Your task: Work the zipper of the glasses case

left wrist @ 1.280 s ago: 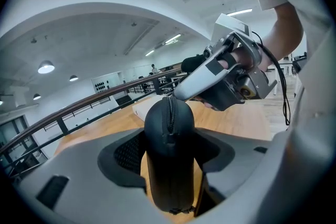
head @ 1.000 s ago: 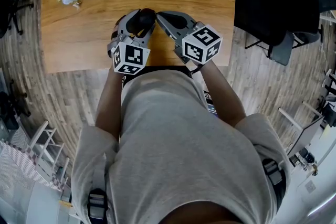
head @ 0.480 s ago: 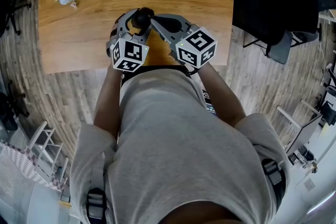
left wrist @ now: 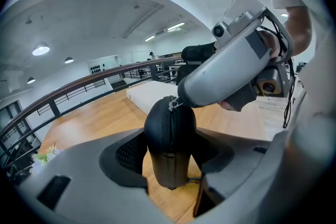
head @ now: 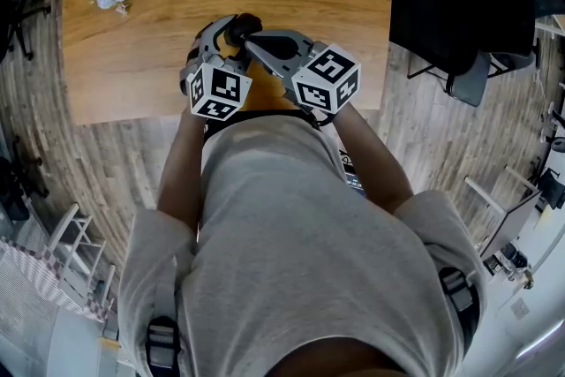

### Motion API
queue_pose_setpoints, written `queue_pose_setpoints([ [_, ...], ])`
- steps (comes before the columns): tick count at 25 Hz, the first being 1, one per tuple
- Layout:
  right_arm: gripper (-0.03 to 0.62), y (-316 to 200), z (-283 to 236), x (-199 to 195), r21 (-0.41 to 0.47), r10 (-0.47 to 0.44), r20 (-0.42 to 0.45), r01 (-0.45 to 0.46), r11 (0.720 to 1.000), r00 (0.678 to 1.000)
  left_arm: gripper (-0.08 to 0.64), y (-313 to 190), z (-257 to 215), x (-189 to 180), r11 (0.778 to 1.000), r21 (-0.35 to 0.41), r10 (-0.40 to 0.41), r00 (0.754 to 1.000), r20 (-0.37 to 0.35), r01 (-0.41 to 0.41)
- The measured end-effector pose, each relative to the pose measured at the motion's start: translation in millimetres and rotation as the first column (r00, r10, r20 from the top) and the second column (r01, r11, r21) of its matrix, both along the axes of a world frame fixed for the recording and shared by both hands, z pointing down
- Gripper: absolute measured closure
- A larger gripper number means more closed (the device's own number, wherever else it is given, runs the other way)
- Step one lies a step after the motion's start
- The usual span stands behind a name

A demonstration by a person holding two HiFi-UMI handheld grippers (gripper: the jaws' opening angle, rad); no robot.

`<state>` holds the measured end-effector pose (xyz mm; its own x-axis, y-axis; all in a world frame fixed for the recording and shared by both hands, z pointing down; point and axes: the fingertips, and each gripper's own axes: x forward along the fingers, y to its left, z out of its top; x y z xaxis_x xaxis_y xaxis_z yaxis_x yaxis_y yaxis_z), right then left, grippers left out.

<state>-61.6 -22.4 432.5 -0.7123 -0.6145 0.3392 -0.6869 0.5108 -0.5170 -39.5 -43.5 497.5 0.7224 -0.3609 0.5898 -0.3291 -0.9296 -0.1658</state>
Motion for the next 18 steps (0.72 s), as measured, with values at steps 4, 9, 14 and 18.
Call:
queue_pose_setpoints([
  [4, 0.566, -0.4, 2.2, -0.7, -0.031, -0.007, 0.06, 0.009, 0.999, 0.998, 0.296, 0.2, 0.3, 1.9, 1.0, -0.002, 0.008, 1.0, -0.006, -0.008],
  [9, 0.566, -0.7, -0.2, -0.1, -0.034, -0.036, 0.131, 0.041, 0.999, 0.991, 0.296, 2.6, -3.1, 2.2, 0.999, 0.001, 0.032, 0.999, -0.03, -0.032],
  [14, 0.43, 8.5, -16.3, 10.6, 0.114, -0.147, 0.01, 0.145, 0.983, 0.989, 0.296, 5.7, -24.6, 0.1, 0.993, -0.022, 0.114, 0.98, -0.16, -0.119],
  [18, 0.37, 20.8, 12.0, 28.2, 0.142, -0.289, -0.295, 0.341, 0.929, 0.911, 0.296, 18.7, -49.1, -9.3, 0.969, -0.072, 0.21, 0.938, -0.276, -0.238],
])
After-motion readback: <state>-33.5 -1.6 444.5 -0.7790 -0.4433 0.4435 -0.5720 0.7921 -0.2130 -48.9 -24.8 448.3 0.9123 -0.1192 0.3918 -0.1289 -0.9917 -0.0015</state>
